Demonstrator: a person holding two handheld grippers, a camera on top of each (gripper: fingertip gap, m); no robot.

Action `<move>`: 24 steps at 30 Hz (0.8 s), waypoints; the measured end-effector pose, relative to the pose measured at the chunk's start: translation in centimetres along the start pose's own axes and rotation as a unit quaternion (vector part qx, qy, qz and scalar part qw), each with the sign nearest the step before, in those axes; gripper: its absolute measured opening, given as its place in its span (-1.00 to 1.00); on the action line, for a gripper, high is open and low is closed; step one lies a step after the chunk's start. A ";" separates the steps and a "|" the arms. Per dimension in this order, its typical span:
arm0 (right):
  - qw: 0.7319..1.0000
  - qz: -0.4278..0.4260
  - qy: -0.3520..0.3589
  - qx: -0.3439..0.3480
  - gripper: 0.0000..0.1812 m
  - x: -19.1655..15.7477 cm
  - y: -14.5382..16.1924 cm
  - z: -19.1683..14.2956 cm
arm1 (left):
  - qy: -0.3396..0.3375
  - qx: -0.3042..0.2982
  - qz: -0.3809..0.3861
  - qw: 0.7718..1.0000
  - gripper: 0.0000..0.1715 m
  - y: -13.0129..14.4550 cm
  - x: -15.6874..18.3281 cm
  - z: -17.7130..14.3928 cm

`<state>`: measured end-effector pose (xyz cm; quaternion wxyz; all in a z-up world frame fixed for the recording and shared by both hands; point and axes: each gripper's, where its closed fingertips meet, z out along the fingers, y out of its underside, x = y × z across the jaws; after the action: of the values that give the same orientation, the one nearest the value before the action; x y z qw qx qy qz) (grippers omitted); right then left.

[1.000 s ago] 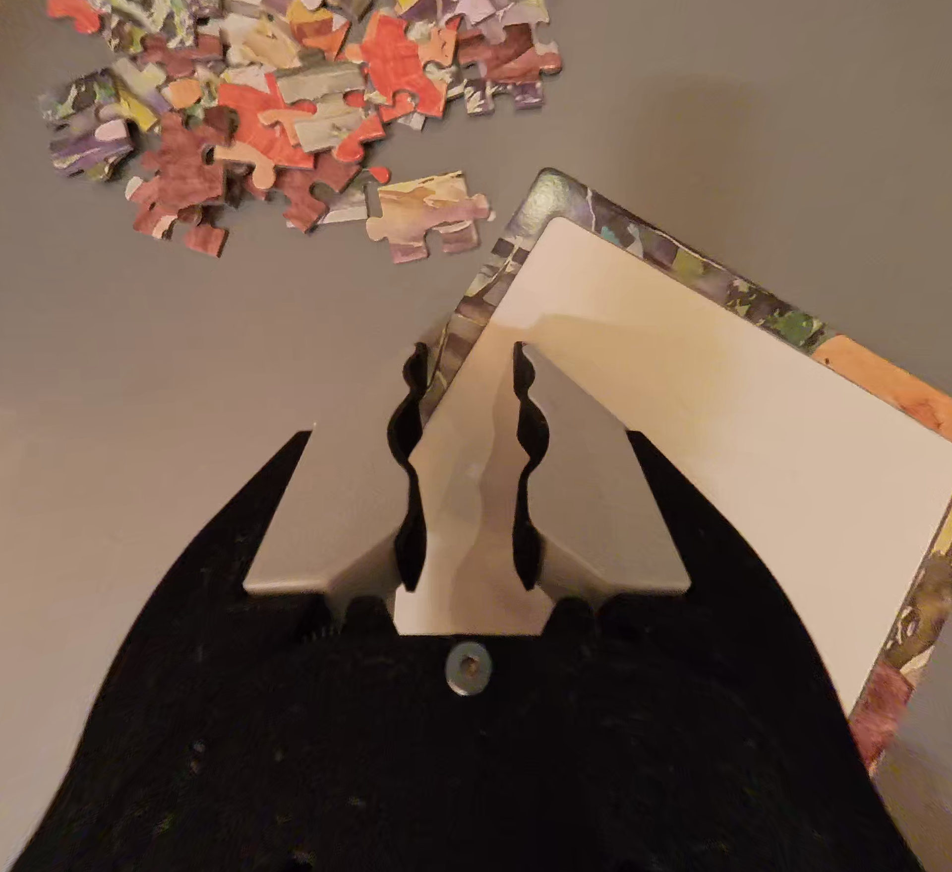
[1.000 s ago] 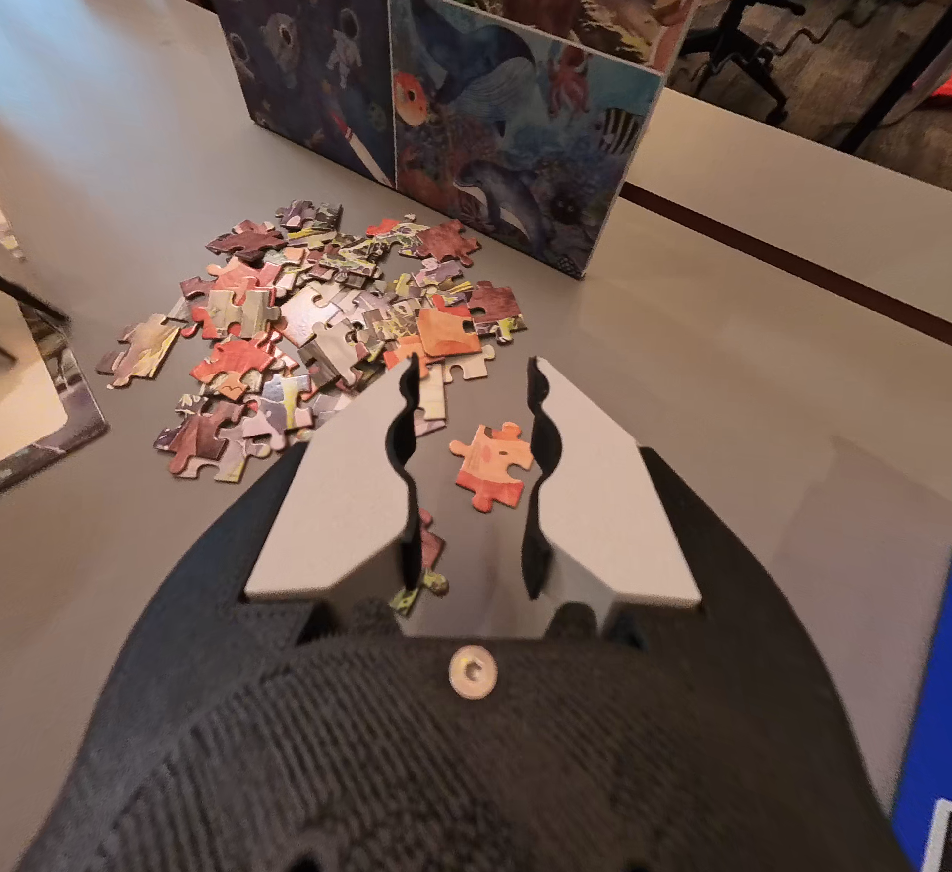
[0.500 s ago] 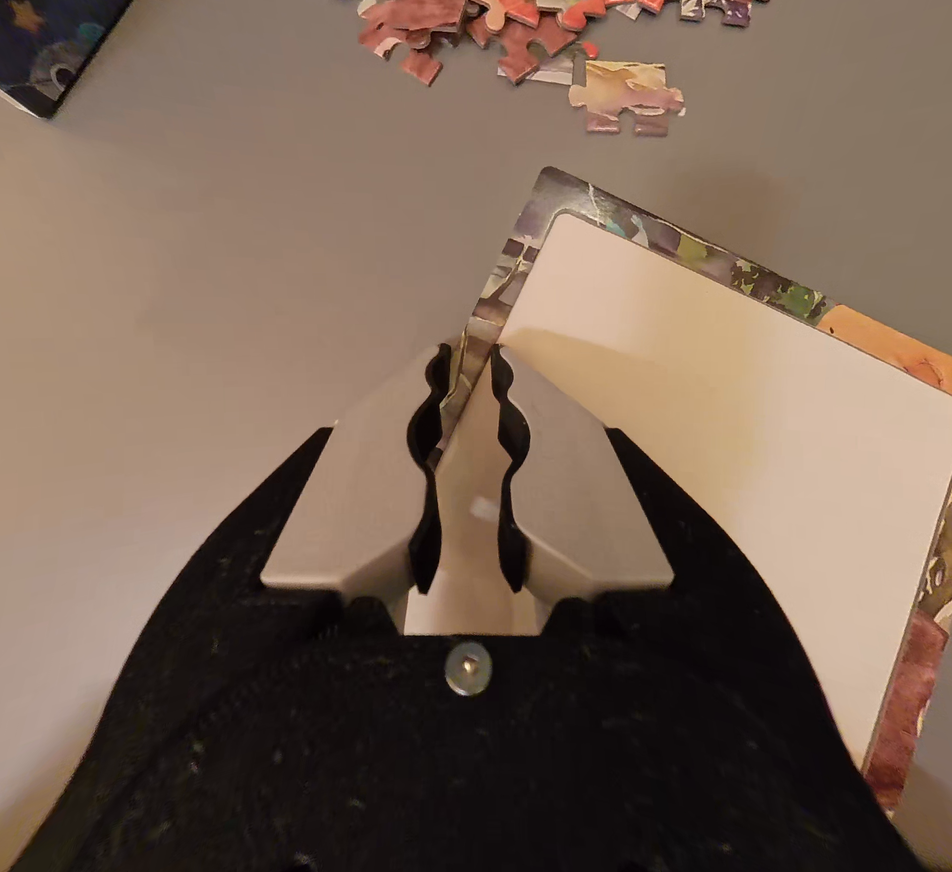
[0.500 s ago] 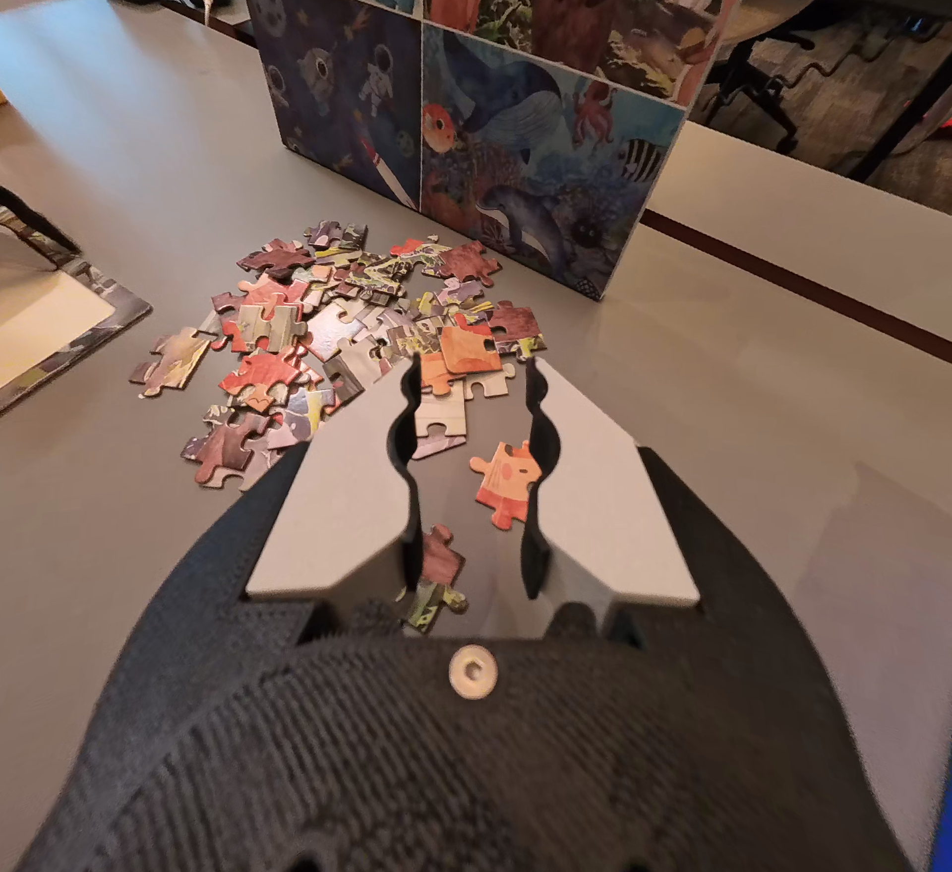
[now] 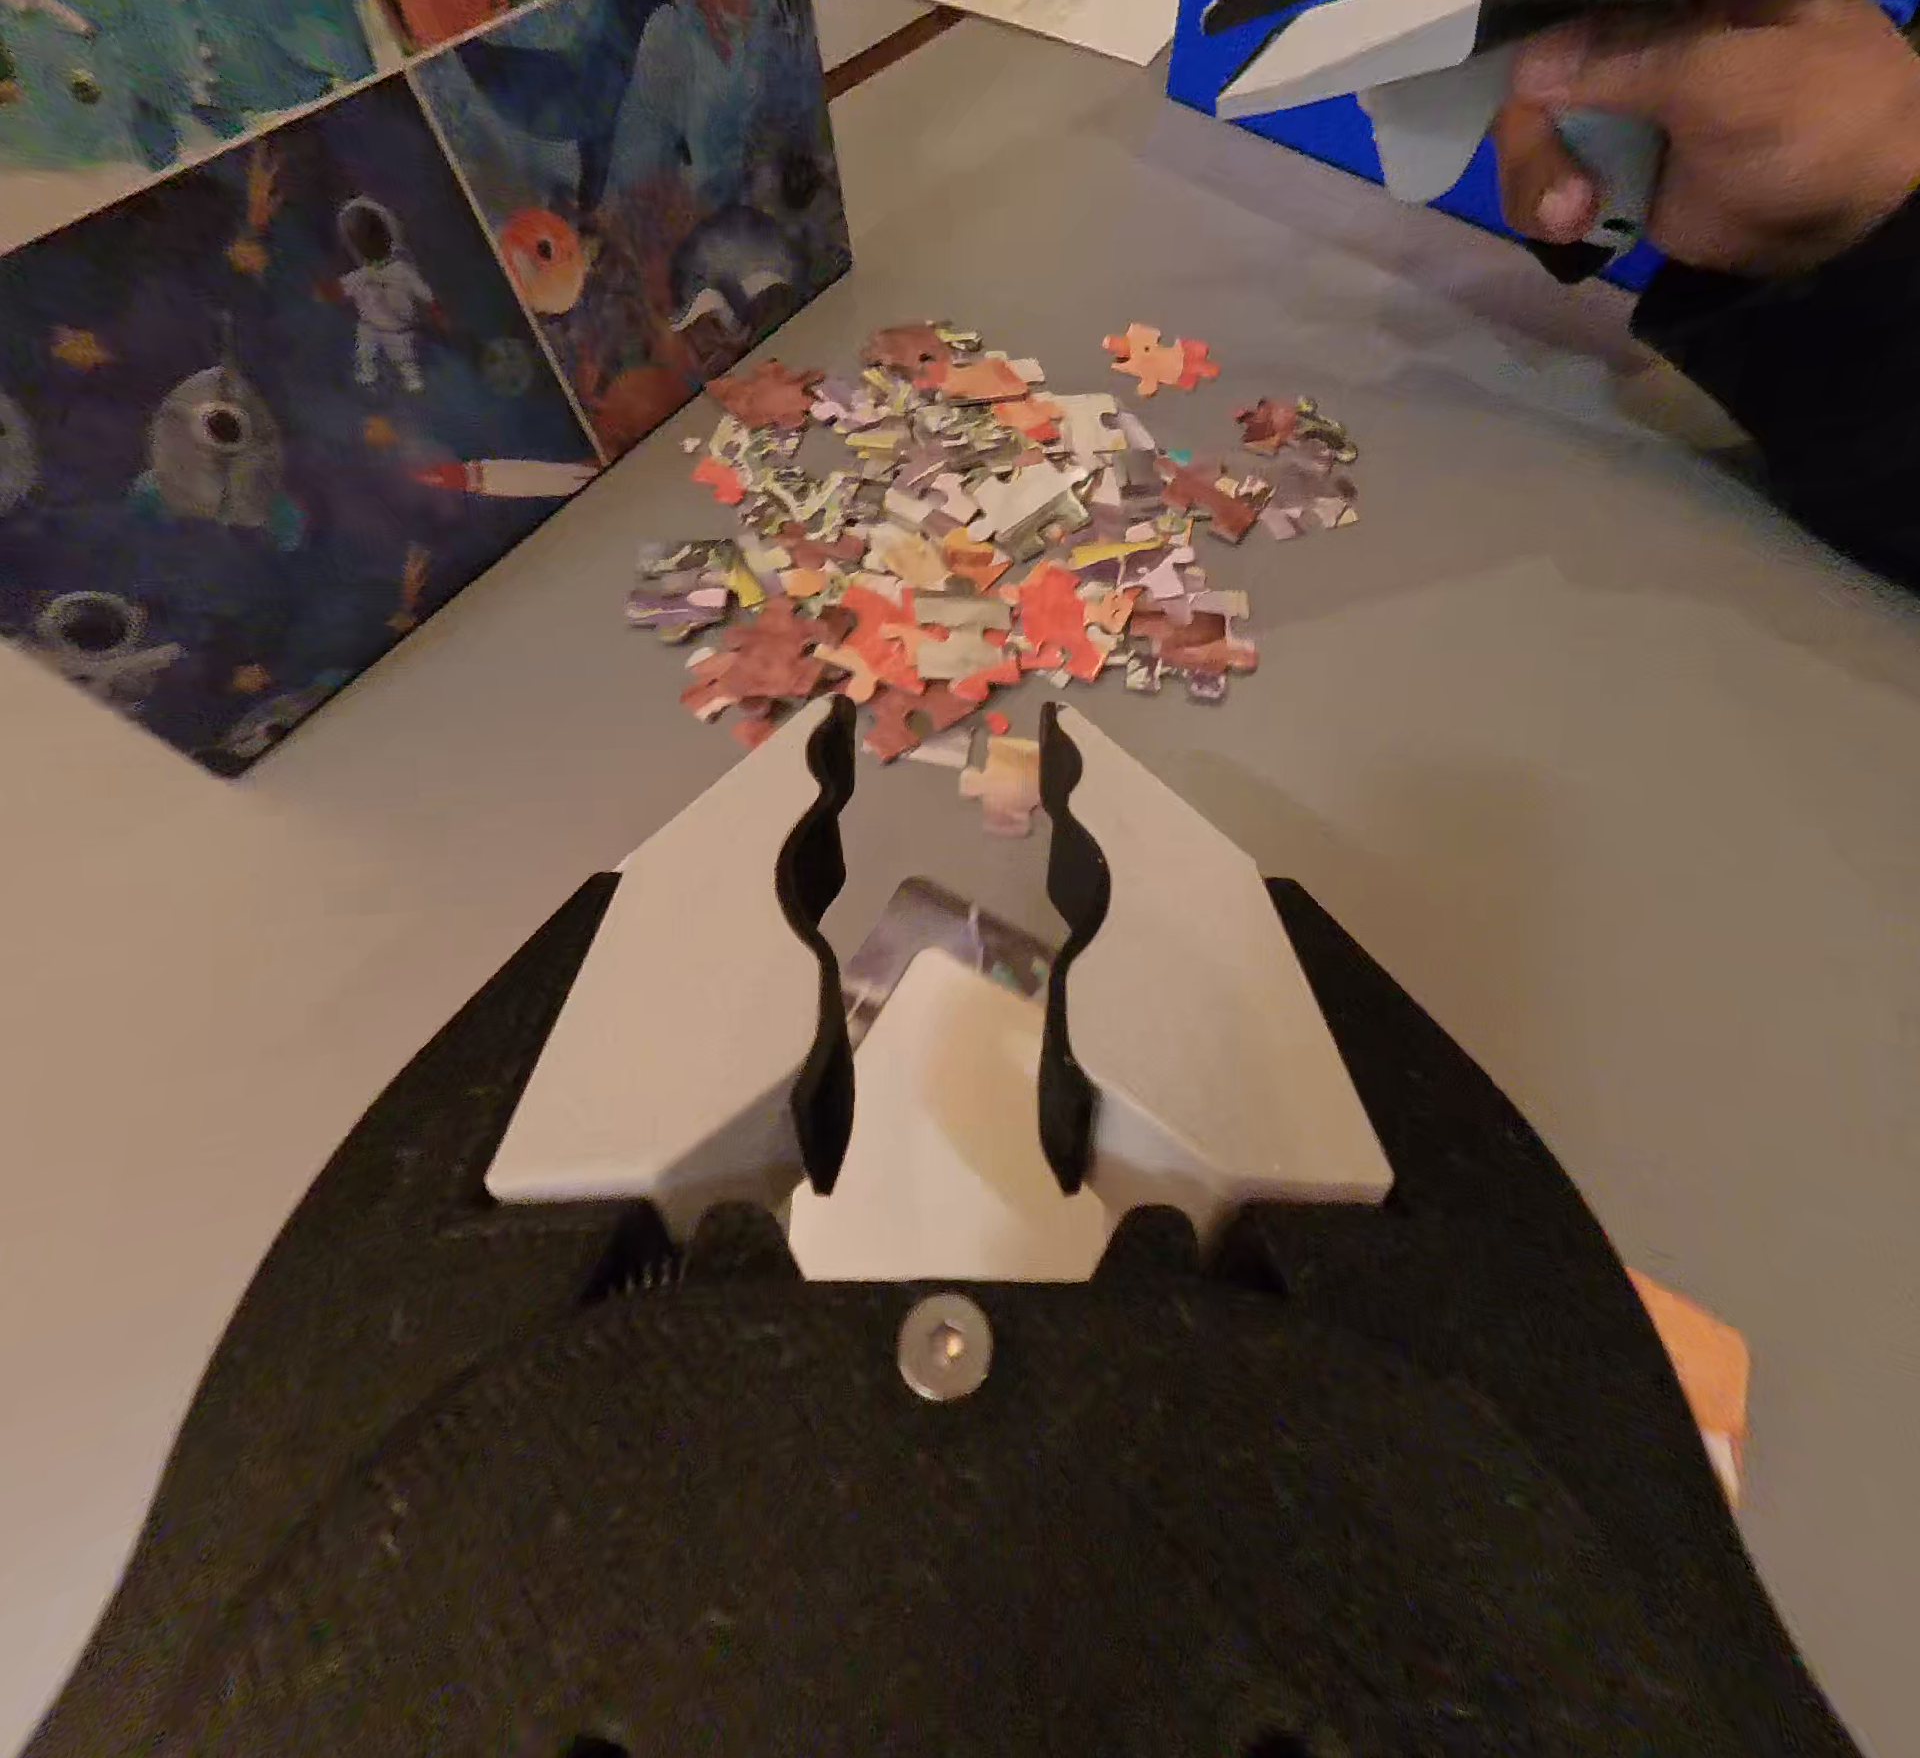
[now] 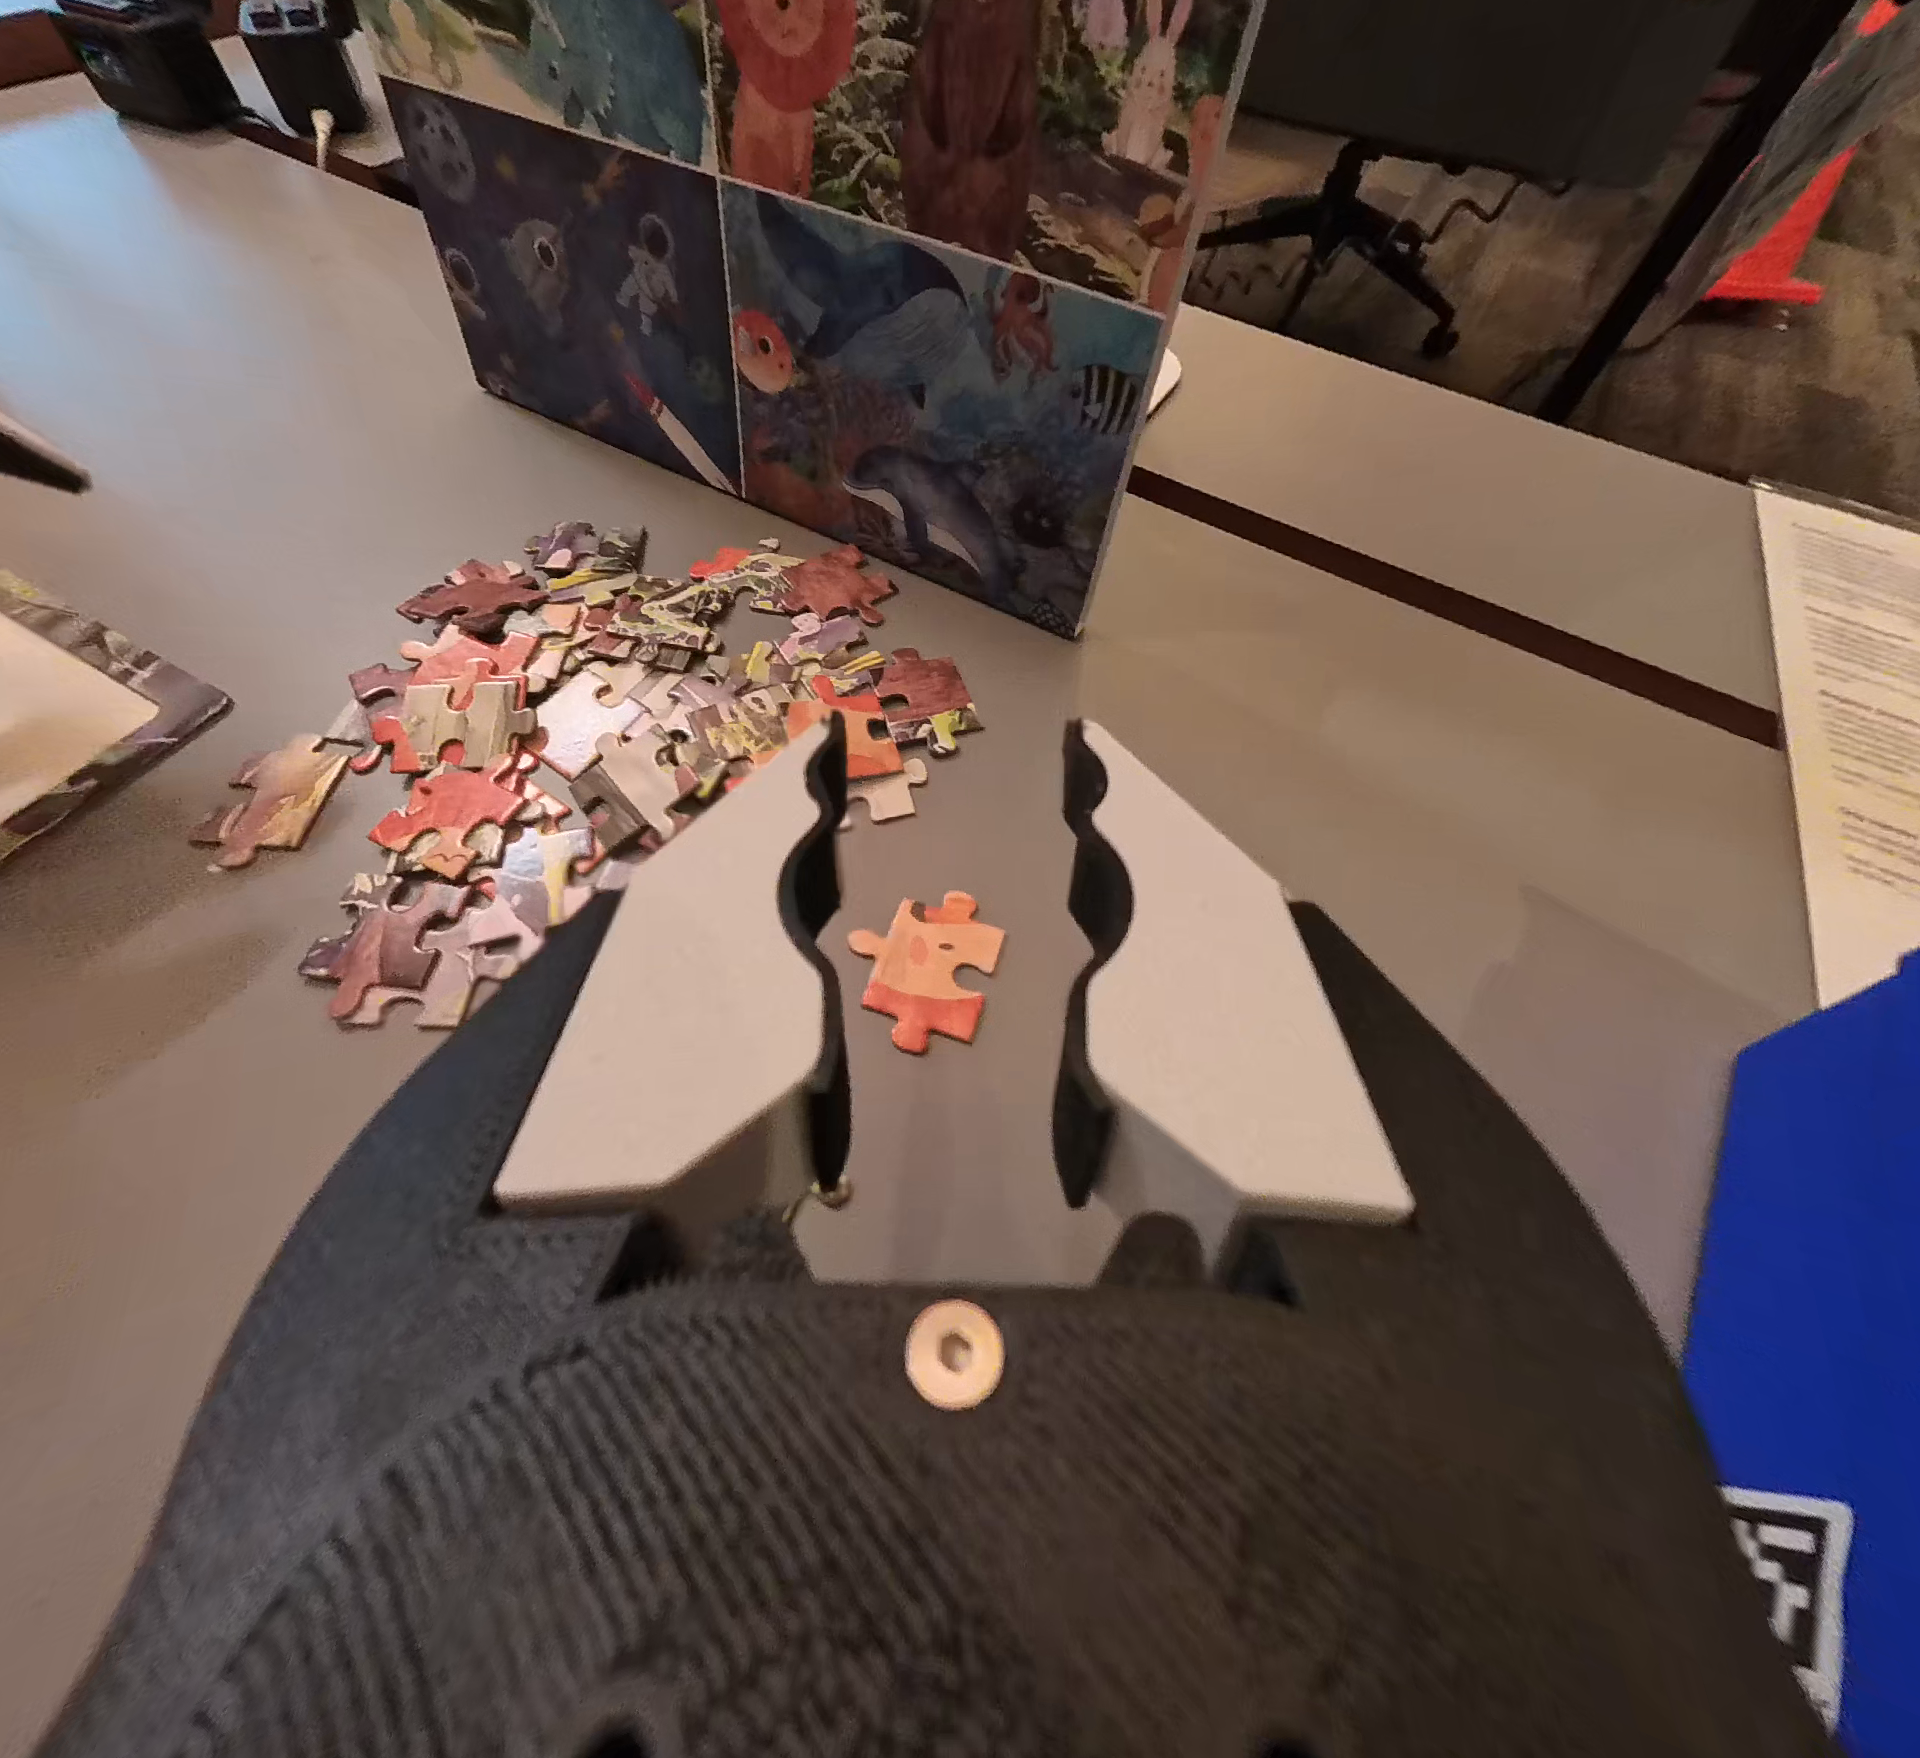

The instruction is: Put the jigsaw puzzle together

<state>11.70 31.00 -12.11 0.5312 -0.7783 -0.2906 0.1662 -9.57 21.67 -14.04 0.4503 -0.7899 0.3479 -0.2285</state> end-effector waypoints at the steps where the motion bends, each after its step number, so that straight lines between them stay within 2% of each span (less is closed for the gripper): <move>1: 1.000 -0.002 0.006 -0.004 -0.55 0.2 0.2 0.0 | 0.001 -0.003 -0.002 1.000 -0.58 -0.1 0.5 0.9; 6: 1.000 -0.017 0.017 -0.010 -0.56 0.2 0.4 0.1 | -0.024 -0.019 0.011 0.999 -0.53 0.1 1.0 3.3; 10: 1.000 -0.014 0.008 -0.015 -0.57 -0.3 0.8 0.6 | -0.041 0.003 -0.012 0.999 -0.53 0.8 0.0 2.7; 13: 1.000 -0.009 0.027 -0.011 -0.61 0.4 0.9 0.7 | -0.084 0.008 -0.031 0.996 -0.57 1.4 -2.8 1.9; 15: 0.999 0.002 0.033 -0.004 -0.61 0.9 1.0 0.7 | -0.087 0.022 -0.053 0.995 -0.57 1.1 -4.0 1.3; 19: 0.999 0.018 0.026 -0.008 -0.59 1.0 1.7 1.3 | -0.076 0.052 -0.085 0.992 -0.59 0.8 -4.5 0.3; 24: 0.998 0.025 0.007 -0.063 -0.59 -0.1 4.2 2.8 | -0.083 0.060 -0.076 0.992 -0.62 0.7 -4.5 0.4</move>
<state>11.16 31.87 -17.04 0.4790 -0.8182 -0.2775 0.1554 -12.54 25.05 -15.10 0.5059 -0.8016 0.2341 -0.2160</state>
